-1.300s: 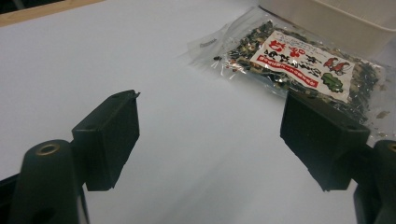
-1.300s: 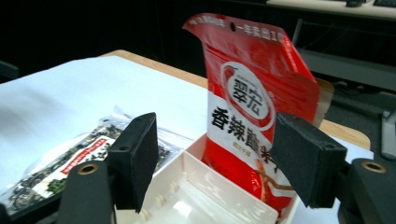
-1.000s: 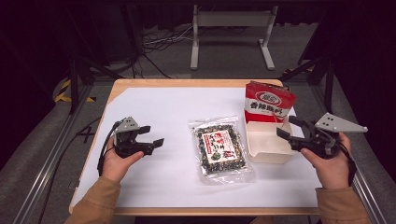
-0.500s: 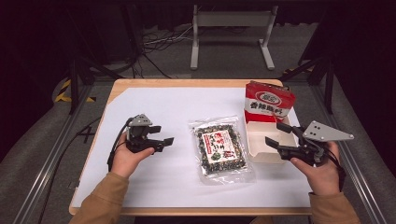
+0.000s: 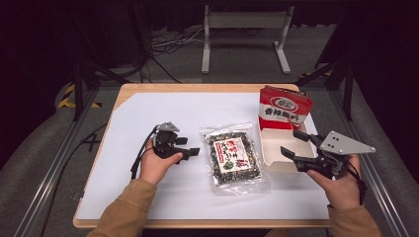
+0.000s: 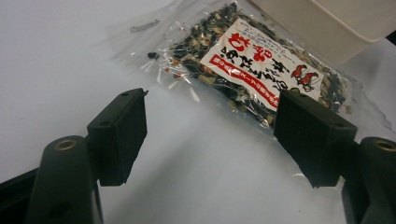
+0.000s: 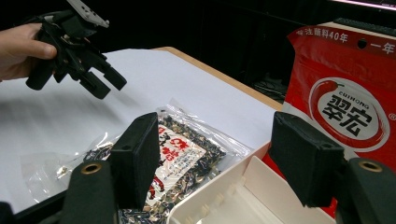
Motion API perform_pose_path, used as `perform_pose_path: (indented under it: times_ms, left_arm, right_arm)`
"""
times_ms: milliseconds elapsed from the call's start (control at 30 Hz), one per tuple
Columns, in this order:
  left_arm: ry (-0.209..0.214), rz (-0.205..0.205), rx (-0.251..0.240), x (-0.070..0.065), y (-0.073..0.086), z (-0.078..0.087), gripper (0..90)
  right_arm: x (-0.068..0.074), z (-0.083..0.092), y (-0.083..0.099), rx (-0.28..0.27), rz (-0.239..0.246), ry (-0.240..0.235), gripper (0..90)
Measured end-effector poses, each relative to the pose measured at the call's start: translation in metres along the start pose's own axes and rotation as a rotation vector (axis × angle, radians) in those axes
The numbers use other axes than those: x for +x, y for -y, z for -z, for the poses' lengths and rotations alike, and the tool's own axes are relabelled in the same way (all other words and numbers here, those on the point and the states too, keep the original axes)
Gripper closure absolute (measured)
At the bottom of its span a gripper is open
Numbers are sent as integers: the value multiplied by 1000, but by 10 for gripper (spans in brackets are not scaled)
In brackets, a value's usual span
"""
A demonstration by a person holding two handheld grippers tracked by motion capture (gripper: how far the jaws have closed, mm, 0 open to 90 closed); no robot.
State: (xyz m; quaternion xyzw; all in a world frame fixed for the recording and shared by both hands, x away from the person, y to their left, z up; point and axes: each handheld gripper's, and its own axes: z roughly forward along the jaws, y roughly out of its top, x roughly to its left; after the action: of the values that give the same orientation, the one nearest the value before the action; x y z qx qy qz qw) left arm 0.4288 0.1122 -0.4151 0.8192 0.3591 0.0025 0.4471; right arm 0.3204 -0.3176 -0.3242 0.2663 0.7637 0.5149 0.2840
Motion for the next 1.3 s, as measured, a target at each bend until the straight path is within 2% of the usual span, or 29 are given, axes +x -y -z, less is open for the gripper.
perform_pose_path:
  times_ms: [133,267,433,667,767,833,900,1000,1200,1300]
  left_arm:
    - [13,-8,32,-6,0,-14,263]
    - [1,-9,57,-9,2,-22,283]
    - [12,16,65,-14,7,-35,307]
    - [58,64,80,-16,9,-46,307]
    - [74,79,105,-16,10,-50,309]
    - [73,85,103,-16,9,-50,314]
    - [92,102,98,-16,9,-51,328]
    - [93,105,97,-17,9,-53,327]
    - [106,86,90,-22,7,-59,320]
    - [98,78,67,-24,6,-63,318]
  right_arm:
    - [2,-1,-1,-4,5,-4,337]
    - [5,-2,-1,-6,14,-7,338]
    - [6,-2,-1,-7,17,-6,338]
    - [9,-1,1,-3,17,-7,335]
    - [9,0,1,-7,15,-6,334]
    - [9,0,1,-7,15,-7,334]
    - [10,-1,1,-5,17,-7,334]
    - [10,-1,1,-4,17,-7,333]
    - [10,0,2,0,12,-2,332]
    - [10,1,3,1,10,1,332]
